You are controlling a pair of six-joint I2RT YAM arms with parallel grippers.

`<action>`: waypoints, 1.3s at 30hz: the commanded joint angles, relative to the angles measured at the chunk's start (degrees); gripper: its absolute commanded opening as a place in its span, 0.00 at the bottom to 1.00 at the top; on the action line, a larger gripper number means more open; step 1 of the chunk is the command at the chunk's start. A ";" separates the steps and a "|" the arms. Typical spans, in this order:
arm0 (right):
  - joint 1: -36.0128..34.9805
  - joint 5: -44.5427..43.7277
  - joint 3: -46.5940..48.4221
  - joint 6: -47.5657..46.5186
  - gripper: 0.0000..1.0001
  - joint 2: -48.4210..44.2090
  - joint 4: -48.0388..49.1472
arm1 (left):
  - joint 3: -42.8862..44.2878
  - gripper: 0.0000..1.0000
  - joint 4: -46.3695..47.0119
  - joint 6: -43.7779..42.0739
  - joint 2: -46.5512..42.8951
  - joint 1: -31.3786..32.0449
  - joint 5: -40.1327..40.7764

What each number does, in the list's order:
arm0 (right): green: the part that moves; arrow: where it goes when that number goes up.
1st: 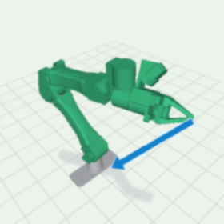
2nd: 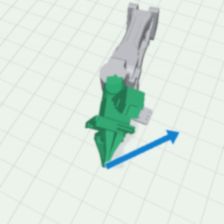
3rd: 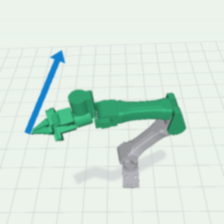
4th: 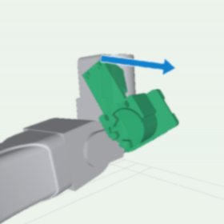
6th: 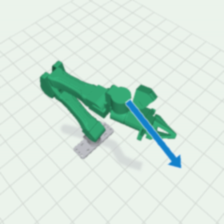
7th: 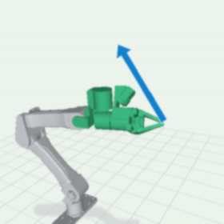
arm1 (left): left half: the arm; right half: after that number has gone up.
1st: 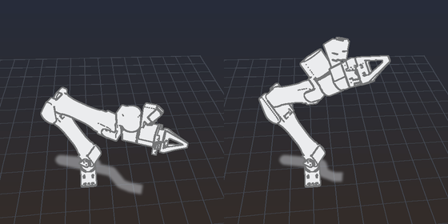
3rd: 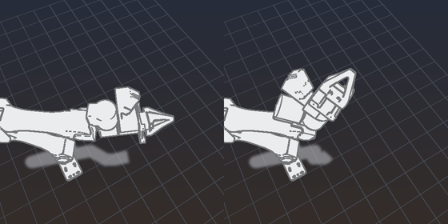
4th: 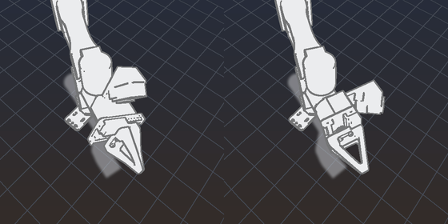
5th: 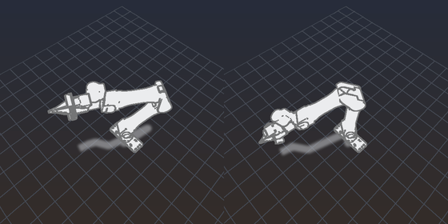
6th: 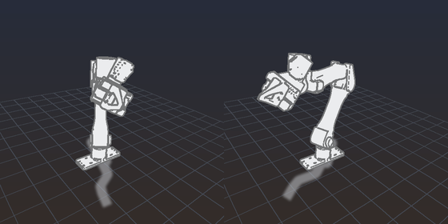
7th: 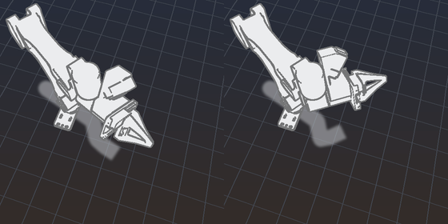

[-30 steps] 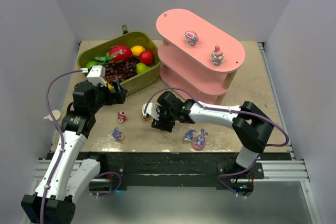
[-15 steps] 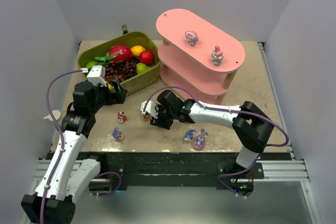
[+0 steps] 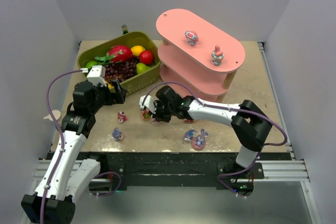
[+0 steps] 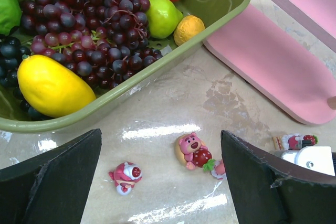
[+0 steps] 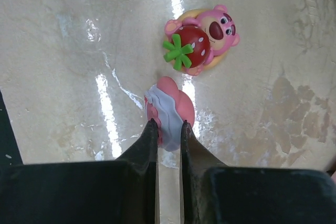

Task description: Place and organize the plastic toys onto the shelf

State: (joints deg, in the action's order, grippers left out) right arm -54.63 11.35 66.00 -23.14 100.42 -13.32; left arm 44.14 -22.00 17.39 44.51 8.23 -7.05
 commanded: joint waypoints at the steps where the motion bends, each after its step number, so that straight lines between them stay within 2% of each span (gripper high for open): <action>1: 0.14 -0.63 2.03 1.86 0.00 -1.36 -3.81 | -0.37 1.00 1.08 -0.16 -0.21 -0.58 -0.07; 9: 0.14 -7.47 7.91 4.94 0.00 -6.81 -13.74 | -0.28 0.99 1.08 0.02 -0.04 -0.58 -0.33; 16: 0.05 -14.51 20.45 10.03 0.00 -9.11 -22.88 | -0.28 0.99 0.99 0.02 -0.04 -0.58 -0.42; 26: 0.05 -26.36 49.03 12.77 0.00 -0.42 -39.13 | -0.46 1.00 1.08 0.28 0.40 -0.58 -0.86; 31: 0.05 -31.56 63.08 11.80 0.00 5.30 -42.84 | -0.37 0.99 1.34 0.28 0.49 -0.58 -0.86; 36: 0.05 -32.36 68.38 11.45 0.00 6.98 -43.28 | 0.07 0.99 2.40 -0.33 0.23 -0.58 -3.23; 39: 0.05 -30.00 67.87 11.53 0.00 6.11 -43.72 | -0.19 0.99 5.29 -2.00 -1.18 -0.58 -10.07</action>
State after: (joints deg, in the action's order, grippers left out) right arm -54.63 -18.57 130.91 -11.38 108.90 -55.51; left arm 44.14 -21.71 17.19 44.97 8.21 -9.15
